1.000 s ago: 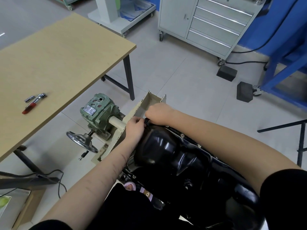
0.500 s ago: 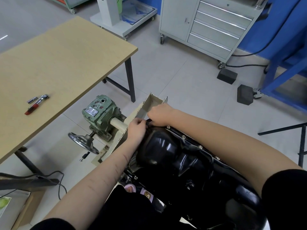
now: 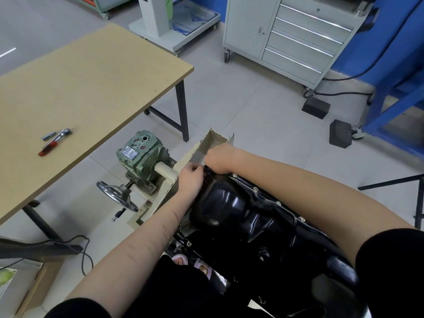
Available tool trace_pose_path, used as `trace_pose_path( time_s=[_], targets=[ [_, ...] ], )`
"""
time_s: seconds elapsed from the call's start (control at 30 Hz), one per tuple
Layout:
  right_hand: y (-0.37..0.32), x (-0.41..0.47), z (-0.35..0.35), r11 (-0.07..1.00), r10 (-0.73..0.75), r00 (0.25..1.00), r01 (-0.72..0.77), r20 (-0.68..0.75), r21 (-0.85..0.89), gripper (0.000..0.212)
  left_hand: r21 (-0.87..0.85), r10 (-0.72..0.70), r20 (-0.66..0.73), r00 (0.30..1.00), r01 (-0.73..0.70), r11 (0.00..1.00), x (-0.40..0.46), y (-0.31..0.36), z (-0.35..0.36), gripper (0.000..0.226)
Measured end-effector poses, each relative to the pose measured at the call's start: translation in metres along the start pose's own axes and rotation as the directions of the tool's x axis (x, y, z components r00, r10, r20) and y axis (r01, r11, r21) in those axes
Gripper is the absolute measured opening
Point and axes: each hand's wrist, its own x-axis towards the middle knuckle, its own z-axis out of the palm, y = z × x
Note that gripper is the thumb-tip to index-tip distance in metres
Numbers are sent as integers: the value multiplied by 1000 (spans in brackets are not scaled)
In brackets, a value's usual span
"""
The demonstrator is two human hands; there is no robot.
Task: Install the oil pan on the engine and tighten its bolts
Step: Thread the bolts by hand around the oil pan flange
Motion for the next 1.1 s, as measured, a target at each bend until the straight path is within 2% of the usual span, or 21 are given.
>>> trace_pose_path(
  time_s=[0.13,0.23,0.3,0.37,0.43,0.5,0.57,0.67,0.9,1.03,1.1],
  targets=[
    [1,3,6,990,40,998,-44,39,133,22,-34,-15,5,1000,15,999,-1,0,0,24],
    [9,-2,6,918,116,992,-124,43,377,38,-56,-9,26,1000,11,998,-1,1,-1,24],
    [16,-11,2,754,214,977,-177,19,633,53,-100,-26,54,998,31,994,-1,1,-2,24],
    [23,-28,-2,475,349,937,-164,-14,865,56,-163,-57,78,995,70,984,-2,-1,-7,22],
    [29,-54,-4,192,451,893,-110,12,975,53,-212,-77,81,994,93,973,-3,-3,-16,19],
    [32,-83,-2,49,470,882,-71,39,996,49,-235,-82,68,994,96,967,-5,-5,-27,14],
    [31,-109,0,-4,468,883,-38,36,999,45,-291,-91,62,994,105,951,-7,-5,-35,13],
    [26,-132,-2,-10,458,889,-26,28,1000,39,-366,-95,87,992,120,923,-10,0,-44,18],
    [1,-138,-14,159,379,924,-15,-47,987,30,-332,7,119,993,33,943,-10,11,-79,18],
    [-8,-120,-35,342,367,923,-16,-118,940,24,-297,60,124,990,-20,955,0,8,-102,16],
    [-10,-102,-45,538,372,910,-52,-181,841,19,-288,85,148,985,-39,957,7,3,-110,16]
  ],
)
